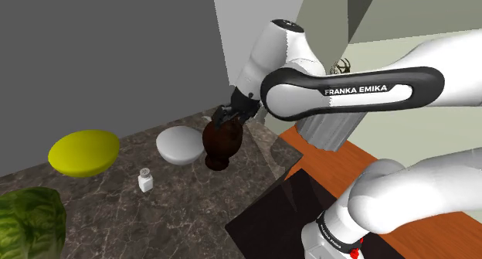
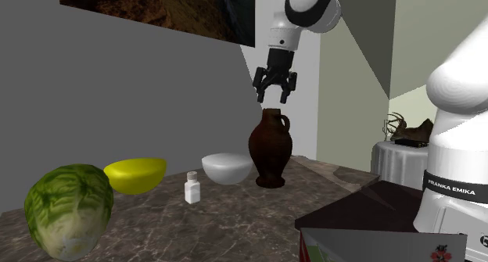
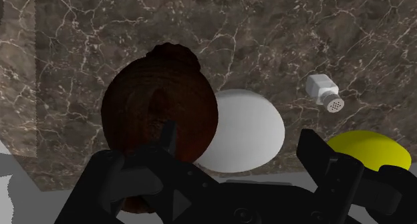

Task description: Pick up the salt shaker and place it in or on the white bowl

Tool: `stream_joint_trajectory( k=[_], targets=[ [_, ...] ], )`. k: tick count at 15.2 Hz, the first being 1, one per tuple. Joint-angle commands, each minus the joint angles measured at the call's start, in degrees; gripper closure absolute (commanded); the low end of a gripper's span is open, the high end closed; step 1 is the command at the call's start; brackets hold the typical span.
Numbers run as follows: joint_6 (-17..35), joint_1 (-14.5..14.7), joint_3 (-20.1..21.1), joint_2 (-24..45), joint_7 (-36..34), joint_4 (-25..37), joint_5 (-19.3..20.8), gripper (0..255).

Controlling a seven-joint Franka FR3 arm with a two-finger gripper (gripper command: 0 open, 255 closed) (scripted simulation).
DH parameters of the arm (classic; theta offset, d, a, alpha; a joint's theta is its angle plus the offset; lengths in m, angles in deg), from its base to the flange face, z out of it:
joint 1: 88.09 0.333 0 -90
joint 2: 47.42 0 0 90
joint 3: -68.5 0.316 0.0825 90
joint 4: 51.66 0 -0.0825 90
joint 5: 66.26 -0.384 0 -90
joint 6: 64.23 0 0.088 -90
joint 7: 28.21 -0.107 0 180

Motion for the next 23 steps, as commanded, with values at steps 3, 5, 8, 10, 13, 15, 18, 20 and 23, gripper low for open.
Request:
stream_joint_trajectory(
  k=[3,5,8,10,13,15,18,20,23],
  targets=[
    [7.7,-1.4,5.4,7.4,-5.5,0.7,2.4,0],
    [11.3,-2.7,8.4,11.6,-9.1,1.5,5.0,0],
    [16.2,-5.5,13.2,18.5,-16.2,3.3,11.6,0],
    [18.6,-7.7,16.2,23.7,-22.7,5.1,18.6,0],
    [20.4,-8.8,18.3,32.7,-35.1,9.0,33.1,0],
    [20.3,-6.4,16.6,38.6,-42.9,12.2,42.3,0],
    [19.6,-1.0,12.6,46.5,-51.6,17.6,52.6,0],
    [19.0,2.6,10.0,51.3,-55.9,21.4,57.5,0],
    [18.2,7.6,6.6,58.1,-60.5,27.4,62.9,0]
  ],
)
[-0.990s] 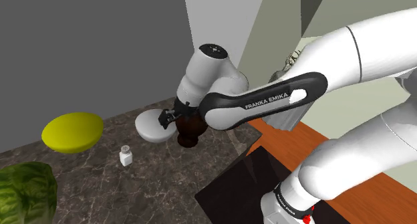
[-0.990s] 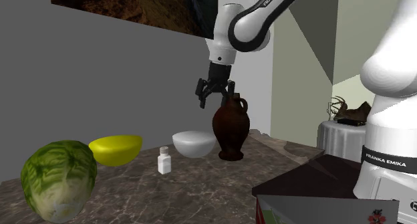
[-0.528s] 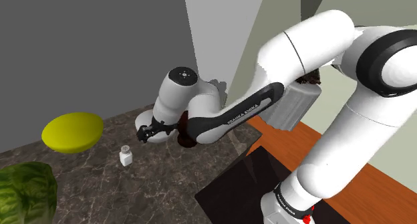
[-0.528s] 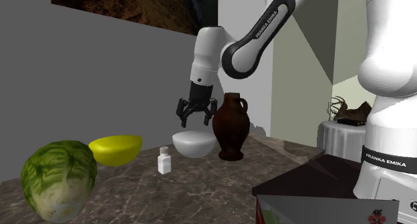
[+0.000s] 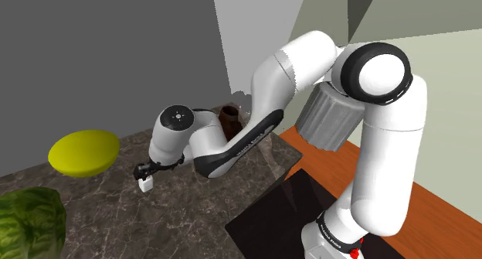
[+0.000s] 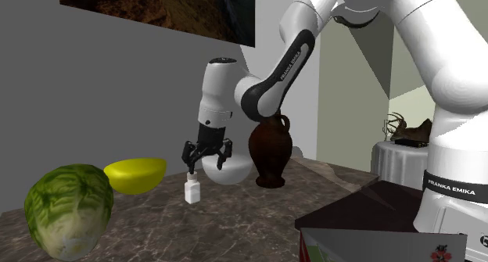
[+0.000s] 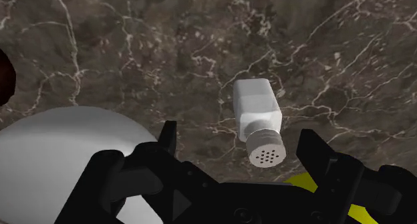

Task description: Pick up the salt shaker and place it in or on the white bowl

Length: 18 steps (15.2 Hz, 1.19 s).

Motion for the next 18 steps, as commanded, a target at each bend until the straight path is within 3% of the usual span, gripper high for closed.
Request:
stream_joint_trajectory(
  k=[1,2,10,18],
  targets=[
    [-0.6,3.6,-2.2,4.7,-3.4,4.2,3.7,0],
    [-0.9,5.0,-3.1,6.9,-4.4,6.3,4.9,0],
    [0.7,7.5,-6.5,13.2,-6.7,10.9,8.8,0],
    [0.7,7.5,-6.5,13.2,-6.7,10.9,8.8,0]
  ],
)
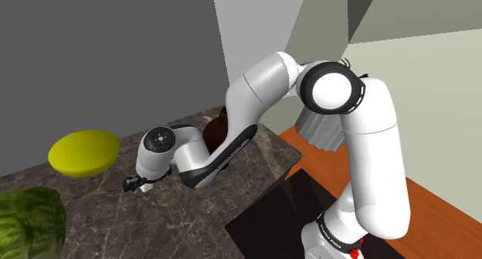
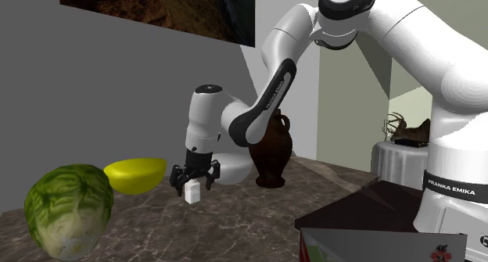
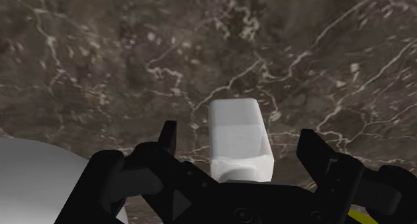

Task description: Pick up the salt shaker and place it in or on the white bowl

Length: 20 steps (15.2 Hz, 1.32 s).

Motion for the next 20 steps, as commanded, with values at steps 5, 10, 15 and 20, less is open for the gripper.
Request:
stream_joint_trajectory(
  k=[5,10,15,20],
  targets=[
    [0.0,0.0,0.0,0.0,0.0,0.0,0.0,255],
    [0.0,0.0,0.0,0.0,0.0,0.0,0.0,255],
    [-1.5,-1.6,2.2,-3.1,2.6,-1.3,-3.0,255],
    [-3.2,-3.3,4.4,-6.0,5.3,-2.3,-6.1,255]
  ],
)
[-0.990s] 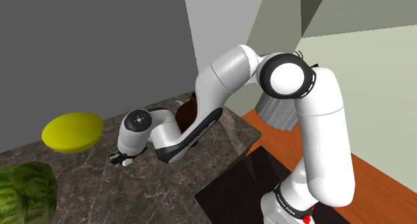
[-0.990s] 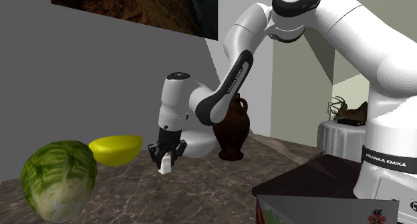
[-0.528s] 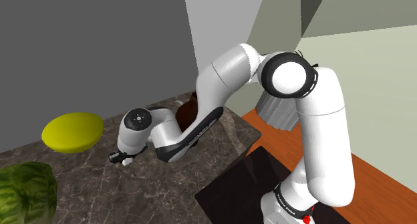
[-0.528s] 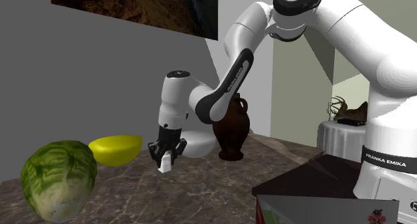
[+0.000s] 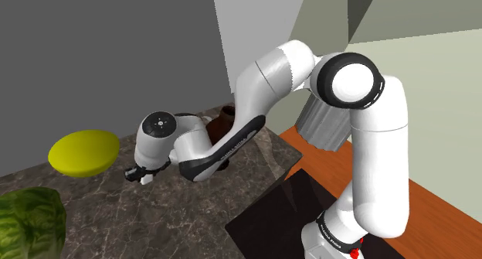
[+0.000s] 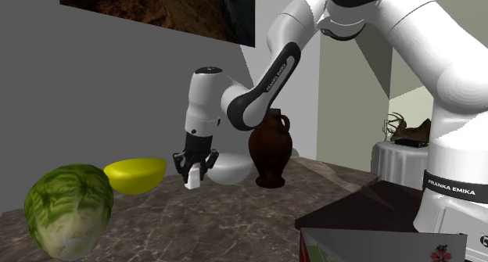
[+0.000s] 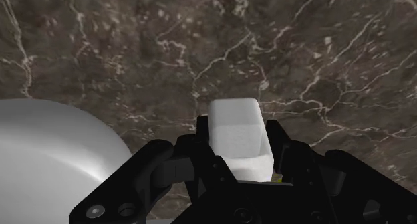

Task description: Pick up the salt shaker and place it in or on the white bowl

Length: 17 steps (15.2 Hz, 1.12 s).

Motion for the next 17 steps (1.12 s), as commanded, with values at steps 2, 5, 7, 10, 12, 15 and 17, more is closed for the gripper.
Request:
stream_joint_trajectory(
  k=[2,5,7,10,12,15,17],
  targets=[
    [-1.0,-1.0,1.3,-1.7,1.7,-0.4,-1.9,255],
    [-2.1,-2.0,2.6,-3.4,3.4,-0.8,-3.9,255],
    [-2.8,-2.6,3.5,-4.5,4.5,-1.0,-5.2,255],
    [-3.9,-3.6,4.8,-6.2,6.1,-1.2,-7.2,255],
    [-4.6,-4.2,5.6,-7.2,7.2,-1.2,-8.5,255],
    [-5.8,-5.1,6.8,-8.8,8.9,-1.2,-10.5,255],
    [-6.6,-5.7,7.6,-9.8,10.0,-1.2,-11.9,255]
  ],
)
